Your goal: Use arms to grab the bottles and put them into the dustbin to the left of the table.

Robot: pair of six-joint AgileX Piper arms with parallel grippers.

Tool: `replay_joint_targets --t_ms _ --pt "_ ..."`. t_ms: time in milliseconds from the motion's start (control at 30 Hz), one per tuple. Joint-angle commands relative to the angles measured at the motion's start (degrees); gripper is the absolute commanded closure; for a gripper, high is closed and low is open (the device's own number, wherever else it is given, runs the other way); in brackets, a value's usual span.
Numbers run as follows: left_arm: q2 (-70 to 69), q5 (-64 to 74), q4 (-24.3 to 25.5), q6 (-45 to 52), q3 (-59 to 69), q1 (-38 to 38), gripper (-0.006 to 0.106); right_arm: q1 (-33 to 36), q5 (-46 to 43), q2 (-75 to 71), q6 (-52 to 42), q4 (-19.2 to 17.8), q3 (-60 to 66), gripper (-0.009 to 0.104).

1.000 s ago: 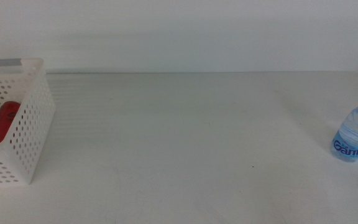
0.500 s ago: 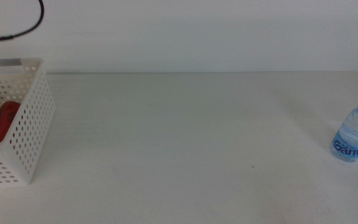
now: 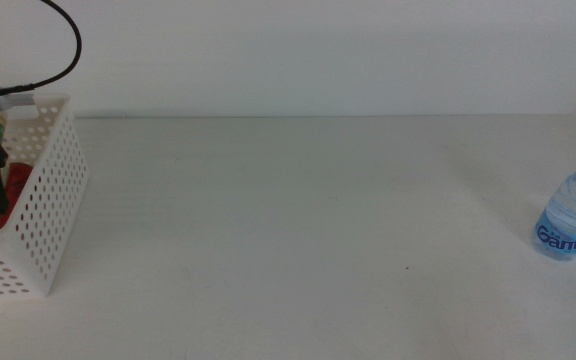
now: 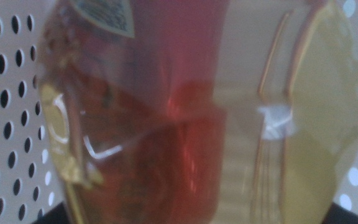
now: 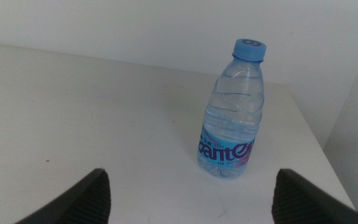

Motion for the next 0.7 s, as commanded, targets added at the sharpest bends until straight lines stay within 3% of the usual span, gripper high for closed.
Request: replay_joint_targets --t_ms 0,100,467,667 --pt "-4.0 0.6 -1.5 -0.2 -2.3 -0.1 0.030 -0.4 -4.6 -1.6 -0.2 -0.3 -0.5 0.027" --pt "-4.0 2.4 -1.3 -2.8 -3.0 -0.1 0.010 -0.4 -4.6 -1.6 -0.2 -0.3 -0.5 0.027" --pt "-11.7 4.3 0.3 -4.5 -5.2 -5.6 0.010 -0.4 -4.6 -1.6 -0.2 -0.3 -0.5 0.027" --pt "-22.8 0.0 -1.8 -5.4 -1.8 -8.1 0.010 -0.4 -4.6 -1.6 -0.2 -0.3 -0.5 0.027"
